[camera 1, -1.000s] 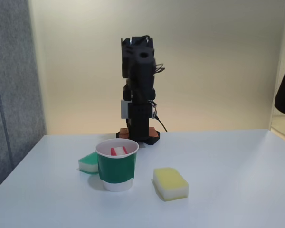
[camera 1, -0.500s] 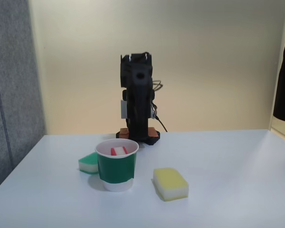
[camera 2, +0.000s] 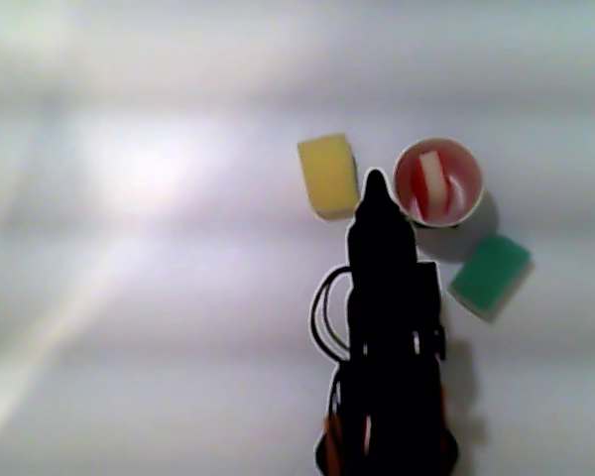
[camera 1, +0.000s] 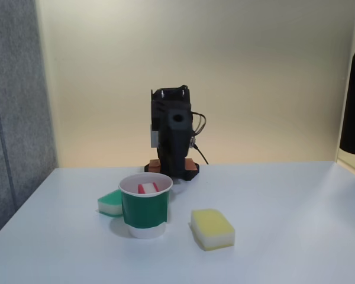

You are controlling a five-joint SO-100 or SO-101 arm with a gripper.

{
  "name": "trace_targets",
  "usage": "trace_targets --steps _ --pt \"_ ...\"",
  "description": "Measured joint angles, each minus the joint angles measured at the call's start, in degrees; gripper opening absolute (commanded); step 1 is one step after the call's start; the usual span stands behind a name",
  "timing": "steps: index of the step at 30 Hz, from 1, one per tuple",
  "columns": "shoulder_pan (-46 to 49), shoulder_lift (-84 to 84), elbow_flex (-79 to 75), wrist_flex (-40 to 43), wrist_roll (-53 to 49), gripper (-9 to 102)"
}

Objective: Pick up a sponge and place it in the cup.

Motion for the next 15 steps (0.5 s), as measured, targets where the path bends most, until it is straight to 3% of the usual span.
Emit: trace_targets --steps 8,15 --pt "-2.90 0.26 0.00 5.10 1.76 0" --pt "-4.13 0.26 0.00 16.35 3.25 0"
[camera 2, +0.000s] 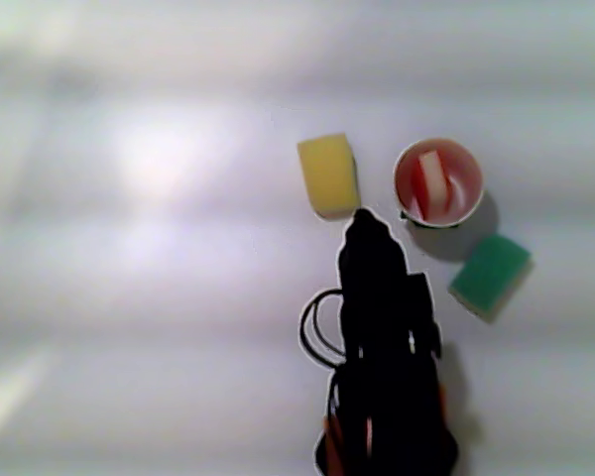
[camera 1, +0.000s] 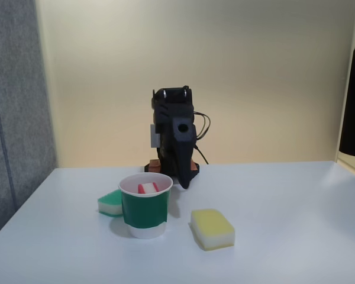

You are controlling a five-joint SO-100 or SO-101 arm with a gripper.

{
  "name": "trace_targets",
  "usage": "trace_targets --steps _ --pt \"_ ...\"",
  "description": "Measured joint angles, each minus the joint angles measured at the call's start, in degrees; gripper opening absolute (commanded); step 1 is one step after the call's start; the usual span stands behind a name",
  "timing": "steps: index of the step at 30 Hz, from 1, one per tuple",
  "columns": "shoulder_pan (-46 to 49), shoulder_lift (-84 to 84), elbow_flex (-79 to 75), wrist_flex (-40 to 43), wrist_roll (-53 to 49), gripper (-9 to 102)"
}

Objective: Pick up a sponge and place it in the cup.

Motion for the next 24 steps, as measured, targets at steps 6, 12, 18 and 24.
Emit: trace_targets --steps 6,12,18,24 --pt "4.48 0.62 0.00 13.18 -0.18 0" --pt "9.67 0.70 -0.18 17.75 -3.16 0" --pt "10.90 0.70 -0.18 17.84 -2.37 0" --pt "10.11 0.70 -0.18 17.84 -2.37 0"
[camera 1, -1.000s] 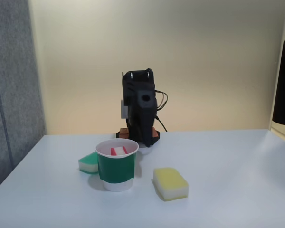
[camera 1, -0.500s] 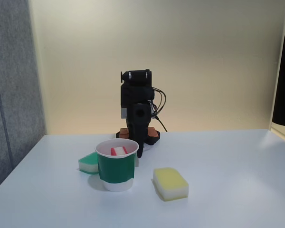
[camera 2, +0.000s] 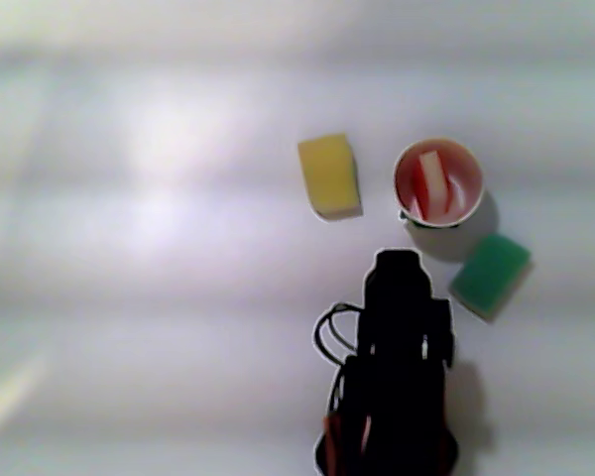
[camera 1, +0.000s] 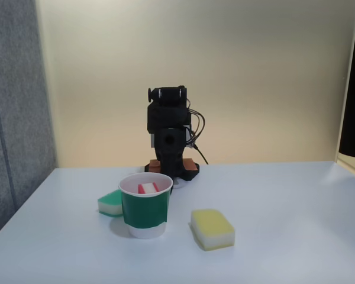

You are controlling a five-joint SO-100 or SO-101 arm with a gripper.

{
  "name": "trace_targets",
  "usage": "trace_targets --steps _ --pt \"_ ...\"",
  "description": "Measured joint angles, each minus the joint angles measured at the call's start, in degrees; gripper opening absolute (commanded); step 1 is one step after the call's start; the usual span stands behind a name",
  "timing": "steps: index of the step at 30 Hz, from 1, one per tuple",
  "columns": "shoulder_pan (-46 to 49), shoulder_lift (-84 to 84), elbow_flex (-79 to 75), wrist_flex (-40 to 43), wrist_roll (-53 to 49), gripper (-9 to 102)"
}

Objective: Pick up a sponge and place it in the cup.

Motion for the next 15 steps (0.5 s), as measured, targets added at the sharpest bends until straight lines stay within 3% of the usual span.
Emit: trace_targets --steps 15 --pt "-7.38 0.00 0.00 0.00 0.00 0"
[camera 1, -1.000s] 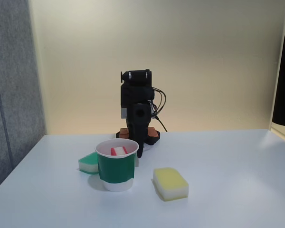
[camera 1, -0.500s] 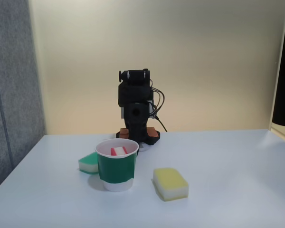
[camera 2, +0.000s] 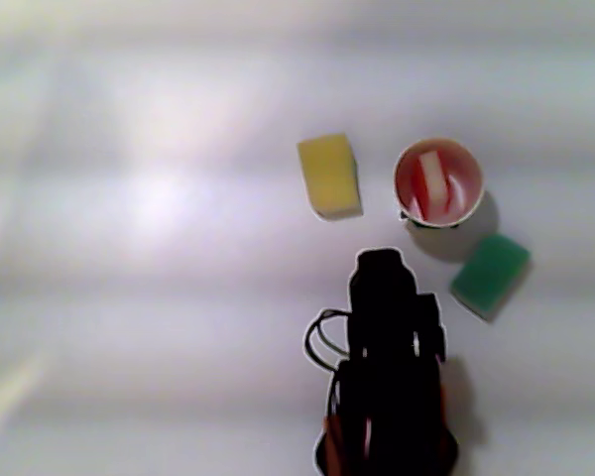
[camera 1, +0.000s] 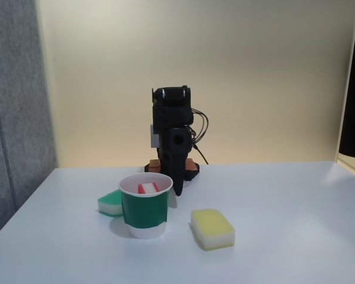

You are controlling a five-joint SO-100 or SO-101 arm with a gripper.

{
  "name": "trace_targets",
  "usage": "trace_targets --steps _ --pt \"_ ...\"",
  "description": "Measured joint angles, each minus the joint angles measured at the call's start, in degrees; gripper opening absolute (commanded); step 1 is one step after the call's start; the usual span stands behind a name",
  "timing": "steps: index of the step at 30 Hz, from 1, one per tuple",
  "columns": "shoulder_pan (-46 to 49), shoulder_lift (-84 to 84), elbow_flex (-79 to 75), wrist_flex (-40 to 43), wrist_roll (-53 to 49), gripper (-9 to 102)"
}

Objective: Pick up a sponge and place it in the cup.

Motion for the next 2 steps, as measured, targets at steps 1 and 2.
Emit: trace_targets --steps 1,2 --pt "-0.62 0.00 0.00 0.00 0.00 0" --pt "-1.14 0.00 0.00 0.00 0.00 0"
